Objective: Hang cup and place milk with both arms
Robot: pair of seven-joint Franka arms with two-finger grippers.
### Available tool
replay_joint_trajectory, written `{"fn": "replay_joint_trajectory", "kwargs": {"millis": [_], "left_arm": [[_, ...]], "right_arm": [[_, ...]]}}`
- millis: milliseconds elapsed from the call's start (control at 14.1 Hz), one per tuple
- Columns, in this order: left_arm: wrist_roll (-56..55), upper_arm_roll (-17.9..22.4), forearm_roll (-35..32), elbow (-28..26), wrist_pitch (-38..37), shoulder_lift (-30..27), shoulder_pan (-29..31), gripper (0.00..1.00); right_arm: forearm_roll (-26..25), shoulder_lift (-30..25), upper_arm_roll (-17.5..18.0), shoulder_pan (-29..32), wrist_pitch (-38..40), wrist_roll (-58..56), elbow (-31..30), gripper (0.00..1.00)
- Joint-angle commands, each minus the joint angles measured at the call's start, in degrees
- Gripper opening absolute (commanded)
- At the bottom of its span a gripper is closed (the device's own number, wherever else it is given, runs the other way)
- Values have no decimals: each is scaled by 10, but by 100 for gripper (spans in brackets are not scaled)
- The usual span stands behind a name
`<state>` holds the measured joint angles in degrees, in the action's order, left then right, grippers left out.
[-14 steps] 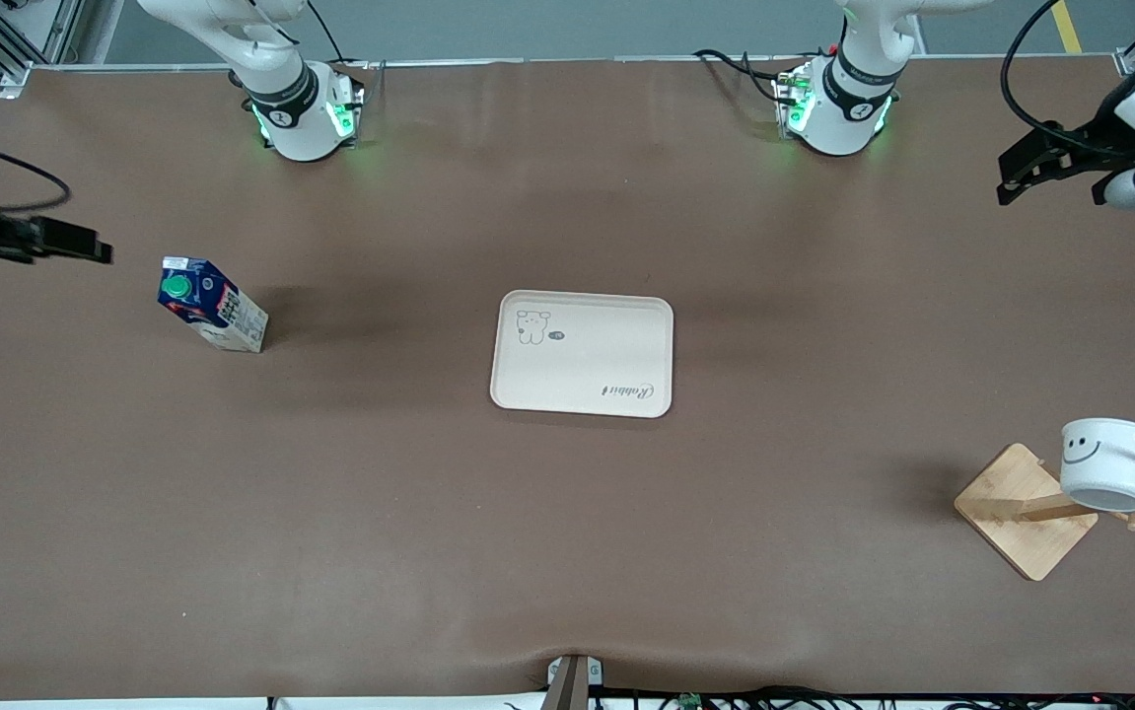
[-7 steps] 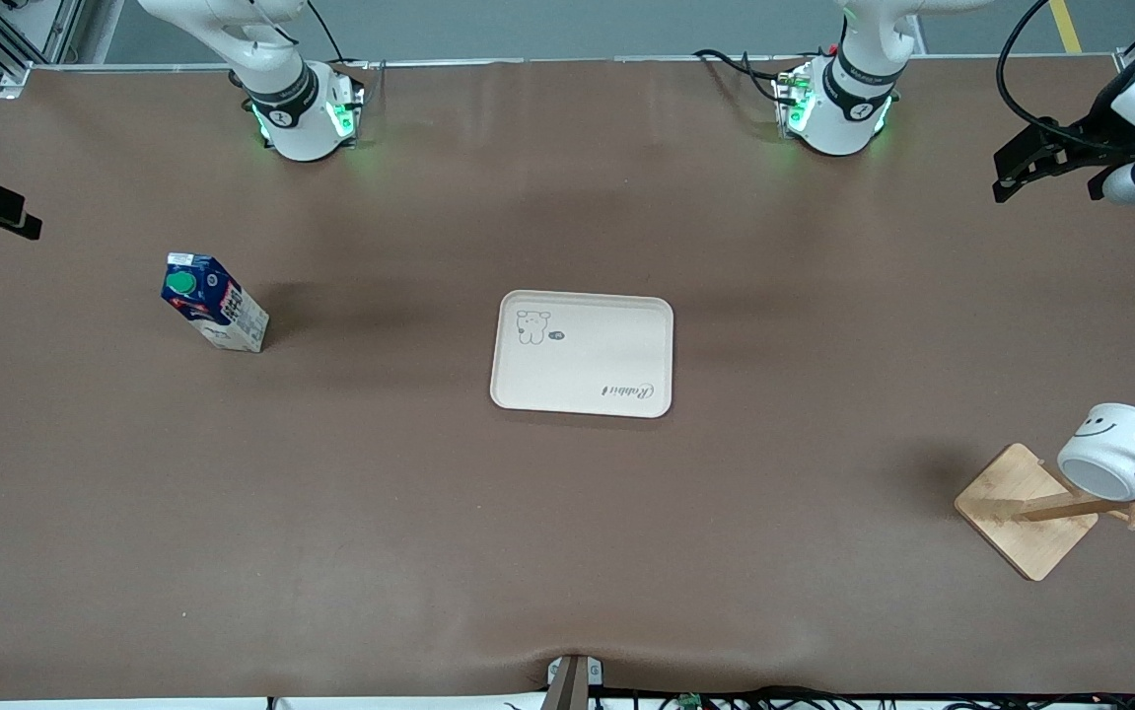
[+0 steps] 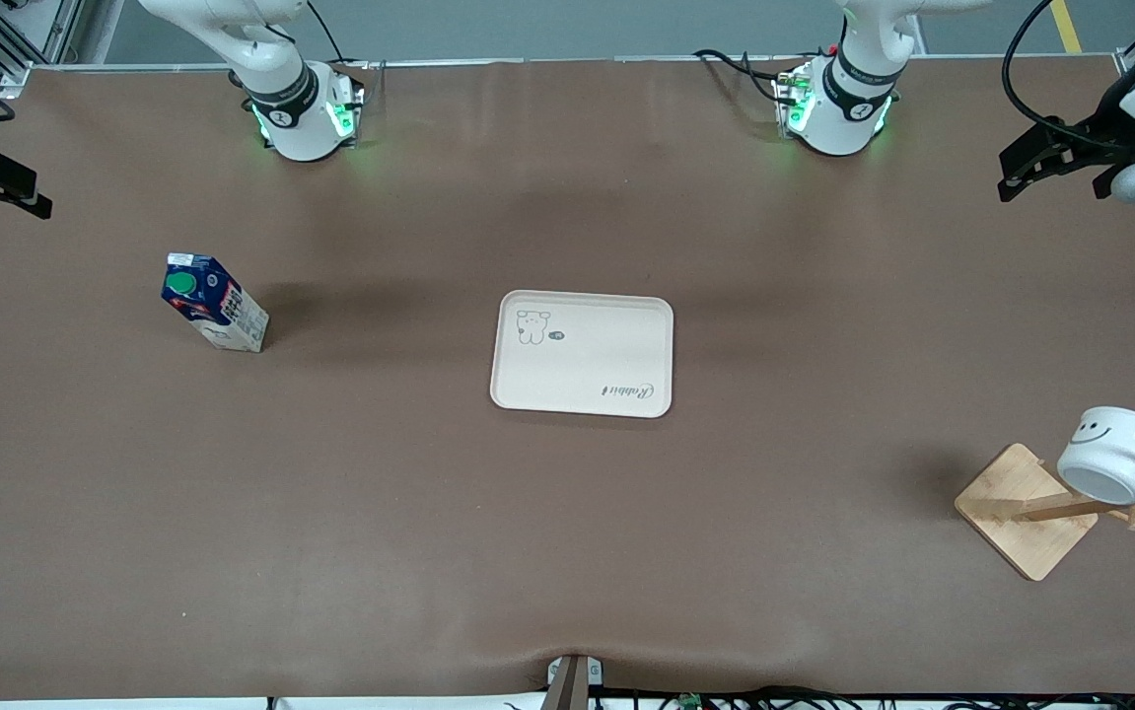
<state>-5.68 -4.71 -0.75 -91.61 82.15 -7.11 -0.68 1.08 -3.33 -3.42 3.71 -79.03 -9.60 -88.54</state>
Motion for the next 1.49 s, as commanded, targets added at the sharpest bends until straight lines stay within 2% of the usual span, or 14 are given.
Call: {"fn": "replay_joint_trajectory", "kwargs": {"millis": [0,639,995,1421], "left_arm": [[5,3,-4,1,-9,-10,1,100],[3,8,-6,20,-19,-4,6,100],[0,4,-7,20,-21,-4,5,100],[-26,2,-2,20,-21,2,2,100]], "right_arm": [[-10,-15,6,9,-3,-15,-16,100],[-10,-15,5,15,14,-12,12,100],[-6,-13,8,23,-45,-11,6,100],[-6,-14,8,24,-48,27,-8,100]]}}
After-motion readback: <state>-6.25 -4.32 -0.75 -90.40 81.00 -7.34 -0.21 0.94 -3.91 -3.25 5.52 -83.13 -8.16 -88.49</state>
